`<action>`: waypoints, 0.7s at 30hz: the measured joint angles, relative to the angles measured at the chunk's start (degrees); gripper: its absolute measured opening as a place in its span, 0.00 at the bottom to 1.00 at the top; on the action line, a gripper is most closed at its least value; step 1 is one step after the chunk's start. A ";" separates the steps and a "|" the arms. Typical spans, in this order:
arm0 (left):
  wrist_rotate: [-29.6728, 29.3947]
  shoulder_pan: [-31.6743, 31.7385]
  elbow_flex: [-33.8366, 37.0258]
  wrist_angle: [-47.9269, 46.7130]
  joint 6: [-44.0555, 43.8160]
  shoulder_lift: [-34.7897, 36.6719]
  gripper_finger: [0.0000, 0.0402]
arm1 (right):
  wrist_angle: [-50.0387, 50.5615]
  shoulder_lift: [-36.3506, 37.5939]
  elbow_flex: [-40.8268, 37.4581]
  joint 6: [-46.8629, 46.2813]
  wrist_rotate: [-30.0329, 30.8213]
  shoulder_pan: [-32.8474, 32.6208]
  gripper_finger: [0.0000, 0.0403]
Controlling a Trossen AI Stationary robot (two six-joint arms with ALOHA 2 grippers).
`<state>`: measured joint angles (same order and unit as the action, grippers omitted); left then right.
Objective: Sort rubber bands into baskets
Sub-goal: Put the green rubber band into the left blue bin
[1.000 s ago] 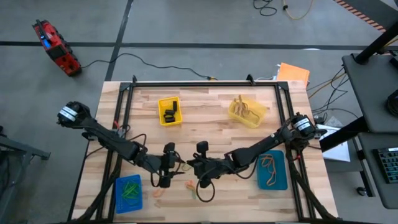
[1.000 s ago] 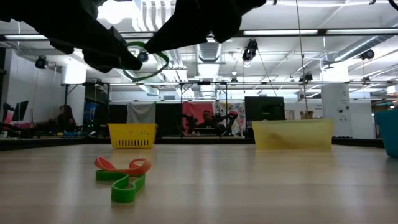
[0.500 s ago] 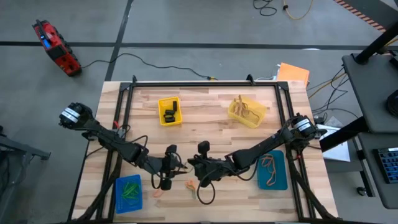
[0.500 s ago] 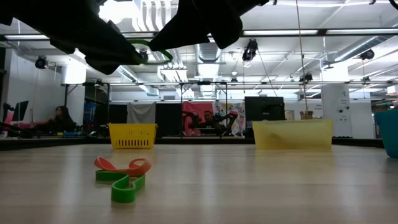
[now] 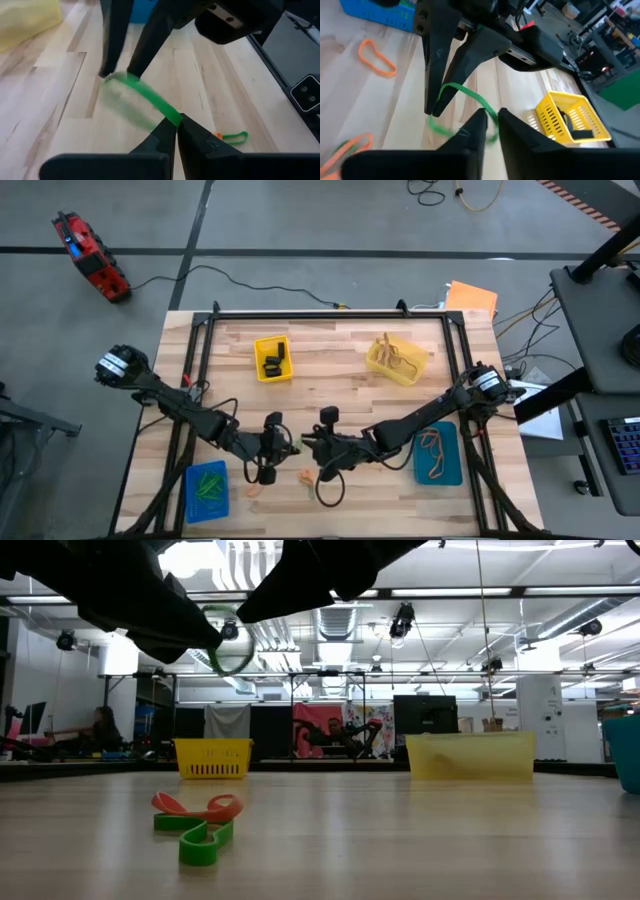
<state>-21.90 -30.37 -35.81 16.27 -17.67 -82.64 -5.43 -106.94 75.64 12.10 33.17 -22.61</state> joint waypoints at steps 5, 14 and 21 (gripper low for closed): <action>1.31 -0.22 -0.02 -1.48 -0.94 0.35 0.00 | 0.04 0.00 0.00 -3.09 -0.07 0.00 0.26; 19.37 -4.29 -9.05 -32.01 -19.28 1.95 0.00 | 0.69 0.32 0.00 -3.11 -0.08 0.02 0.45; 21.27 -14.99 -23.73 -64.25 -26.20 1.95 0.00 | 0.68 0.33 0.00 -3.12 -0.09 0.26 0.46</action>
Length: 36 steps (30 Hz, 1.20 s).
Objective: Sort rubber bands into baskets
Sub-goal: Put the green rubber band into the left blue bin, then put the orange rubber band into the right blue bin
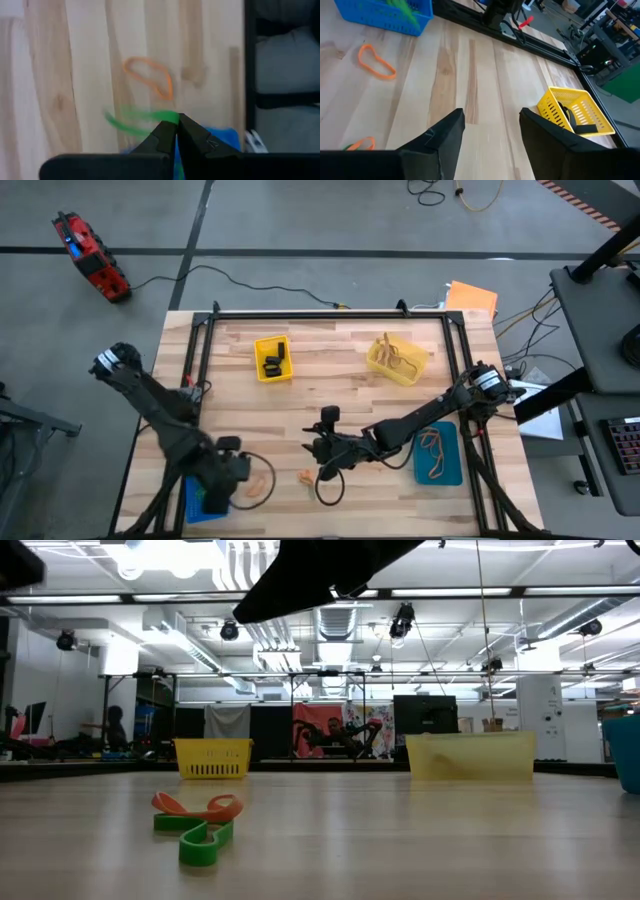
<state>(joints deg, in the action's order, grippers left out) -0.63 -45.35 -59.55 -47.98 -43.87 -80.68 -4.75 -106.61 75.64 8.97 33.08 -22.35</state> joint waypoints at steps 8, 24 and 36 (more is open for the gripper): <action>1.30 -10.54 -7.43 -13.49 -10.53 0.08 0.00 | -0.02 0.00 0.00 -0.66 0.00 0.27 0.46; 2.59 -17.86 -0.53 -13.16 -28.01 0.11 0.00 | -0.04 0.00 -0.04 -1.69 -0.04 0.27 0.46; 2.65 -17.85 -0.53 -12.02 -33.39 0.11 0.21 | 0.00 0.00 -0.11 -1.93 -0.04 0.27 0.46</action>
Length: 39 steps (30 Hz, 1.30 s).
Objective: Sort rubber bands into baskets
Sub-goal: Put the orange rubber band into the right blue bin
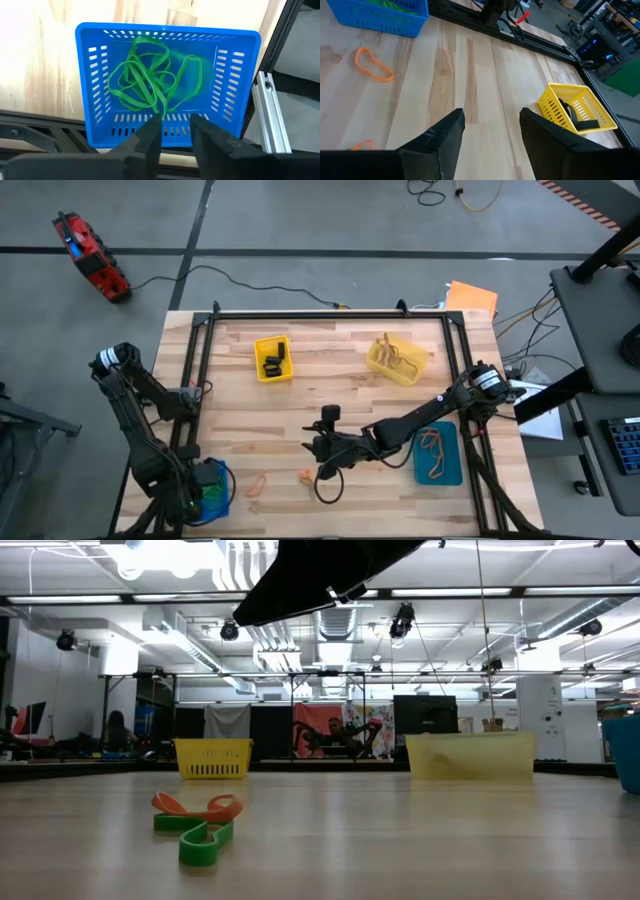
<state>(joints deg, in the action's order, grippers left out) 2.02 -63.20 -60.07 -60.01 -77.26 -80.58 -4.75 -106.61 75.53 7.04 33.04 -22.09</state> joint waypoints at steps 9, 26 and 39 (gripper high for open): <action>-3.18 0.10 -0.47 0.55 0.11 0.00 0.37 | 0.66 0.00 0.00 -2.50 -0.50 -0.02 0.46; -29.03 9.91 -1.66 12.80 21.81 -6.07 0.38 | 27.91 8.79 0.07 -19.23 -3.42 -2.50 0.46; -23.89 11.19 -1.81 15.77 18.38 -16.09 0.38 | 40.95 14.42 -2.30 -34.57 -3.30 -10.59 0.46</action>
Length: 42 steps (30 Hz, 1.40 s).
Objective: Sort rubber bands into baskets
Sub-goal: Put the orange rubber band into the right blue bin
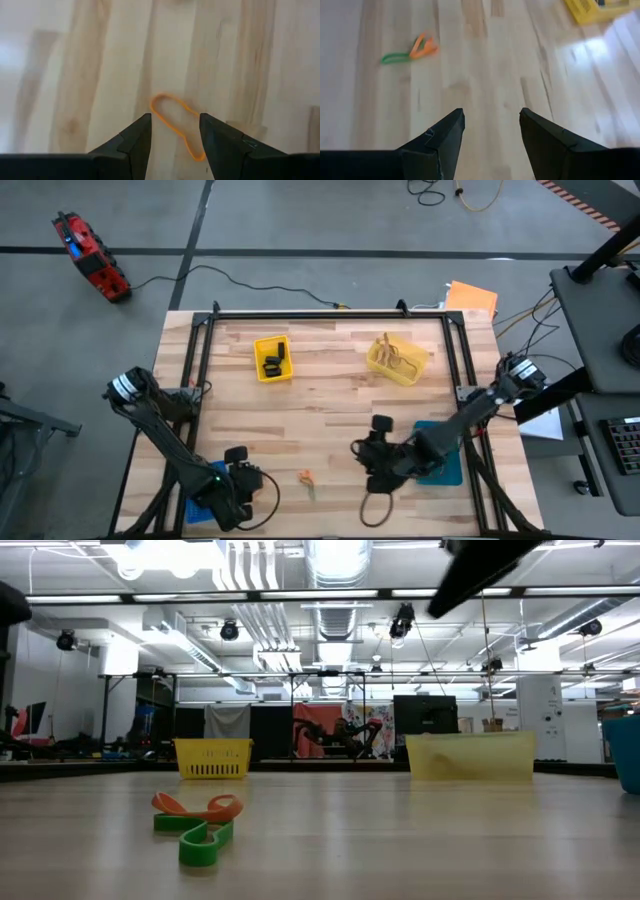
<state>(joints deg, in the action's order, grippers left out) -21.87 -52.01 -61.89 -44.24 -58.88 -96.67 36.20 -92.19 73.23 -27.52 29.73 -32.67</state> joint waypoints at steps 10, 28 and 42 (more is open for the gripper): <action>2.41 0.18 0.00 1.69 -0.63 -4.83 0.38 | 3.68 3.17 -0.76 -9.43 0.60 -5.63 0.46; 4.57 0.37 0.61 1.85 -2.72 -8.45 0.35 | 3.42 2.48 -1.03 -9.38 3.41 -5.72 0.46; 4.62 0.33 0.58 2.17 0.77 -8.71 0.01 | 1.12 2.48 -1.60 -8.92 4.97 -5.70 0.46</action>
<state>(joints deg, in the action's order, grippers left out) -17.26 -51.68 -61.31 -42.07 -58.11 -105.38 37.31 -89.71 71.63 -36.45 34.70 -38.37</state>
